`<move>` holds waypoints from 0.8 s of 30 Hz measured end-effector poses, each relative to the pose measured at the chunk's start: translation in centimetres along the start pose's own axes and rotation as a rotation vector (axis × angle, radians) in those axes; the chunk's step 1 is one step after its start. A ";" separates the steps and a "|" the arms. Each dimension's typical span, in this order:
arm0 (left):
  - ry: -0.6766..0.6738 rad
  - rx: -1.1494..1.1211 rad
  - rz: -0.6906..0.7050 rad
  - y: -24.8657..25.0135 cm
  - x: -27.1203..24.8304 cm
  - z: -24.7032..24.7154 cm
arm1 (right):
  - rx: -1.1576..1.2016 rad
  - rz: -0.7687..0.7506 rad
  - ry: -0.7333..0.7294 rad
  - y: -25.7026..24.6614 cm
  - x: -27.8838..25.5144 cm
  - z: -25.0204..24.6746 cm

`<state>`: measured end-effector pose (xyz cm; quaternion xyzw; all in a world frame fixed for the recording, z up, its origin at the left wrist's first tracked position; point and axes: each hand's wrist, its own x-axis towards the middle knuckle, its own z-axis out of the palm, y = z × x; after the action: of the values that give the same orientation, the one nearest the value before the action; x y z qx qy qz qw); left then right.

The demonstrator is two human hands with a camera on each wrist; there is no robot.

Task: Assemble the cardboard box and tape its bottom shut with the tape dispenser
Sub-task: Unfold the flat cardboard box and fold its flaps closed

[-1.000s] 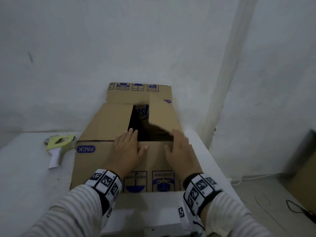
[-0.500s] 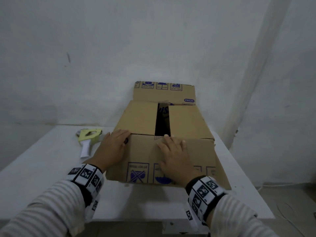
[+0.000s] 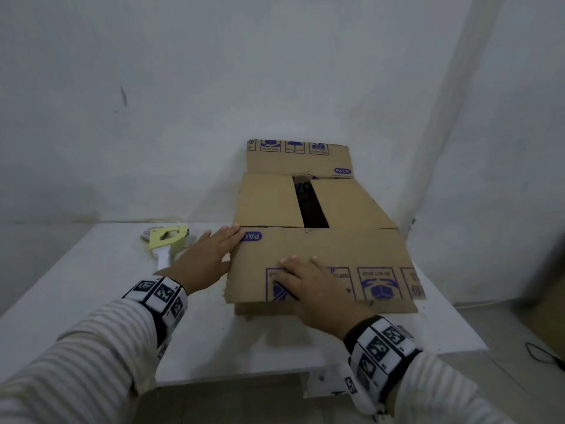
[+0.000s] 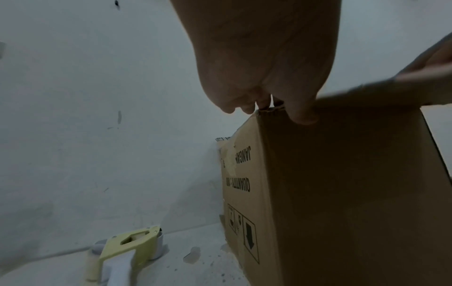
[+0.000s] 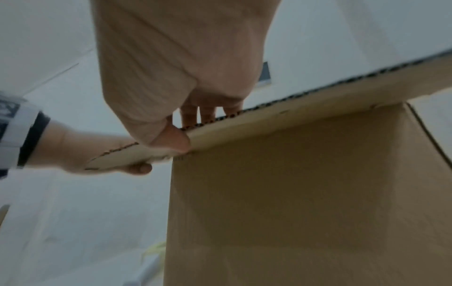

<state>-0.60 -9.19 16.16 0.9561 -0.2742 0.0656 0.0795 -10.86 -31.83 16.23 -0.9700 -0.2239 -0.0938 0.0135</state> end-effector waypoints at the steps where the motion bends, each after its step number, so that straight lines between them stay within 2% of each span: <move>1: 0.012 -0.060 -0.003 -0.1 0.1 -0.2 | 0.029 -0.021 0.070 0.0 0.0 -1.2; 3: 0.061 -0.162 -0.027 0.0 0.2 -0.8 | 0.065 -0.029 0.233 -0.1 0.2 -3.5; 6: 0.225 -0.248 -0.026 0.5 0.8 -1.6 | -0.059 -0.004 0.492 0.5 1.2 -6.3; 8: 0.305 -0.294 -0.097 0.8 1.6 -1.9 | -0.140 0.093 0.652 1.6 2.3 -7.3; 10: 0.329 -0.315 -0.202 1.1 2.6 -2.1 | -0.168 0.196 0.732 2.9 3.3 -7.1; 12: 0.356 -0.290 -0.270 1.4 3.7 -2.3 | -0.086 0.252 0.627 3.7 4.0 -6.3; 14: 0.371 -0.299 -0.308 1.4 4.9 -2.4 | 0.052 0.325 0.403 4.4 4.3 -5.2; 16: 0.368 -0.381 -0.330 1.4 6.0 -2.2 | 0.144 0.402 0.232 5.2 4.6 -3.7; 18: 0.342 -0.466 -0.362 1.8 6.6 -2.2 | 0.191 0.469 0.132 5.8 5.0 -2.2; 20: 0.312 -0.445 -0.395 1.8 7.0 -1.7 | 0.178 0.508 0.072 6.3 5.5 -0.9; 24: 0.301 -0.375 -0.388 1.3 7.5 -0.6 | 0.124 0.530 0.113 6.4 5.8 0.2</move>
<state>4.97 -14.05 18.19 0.9389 -0.0787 0.1385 0.3052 -2.87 -35.08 17.19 -0.9853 0.0336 -0.1270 0.1094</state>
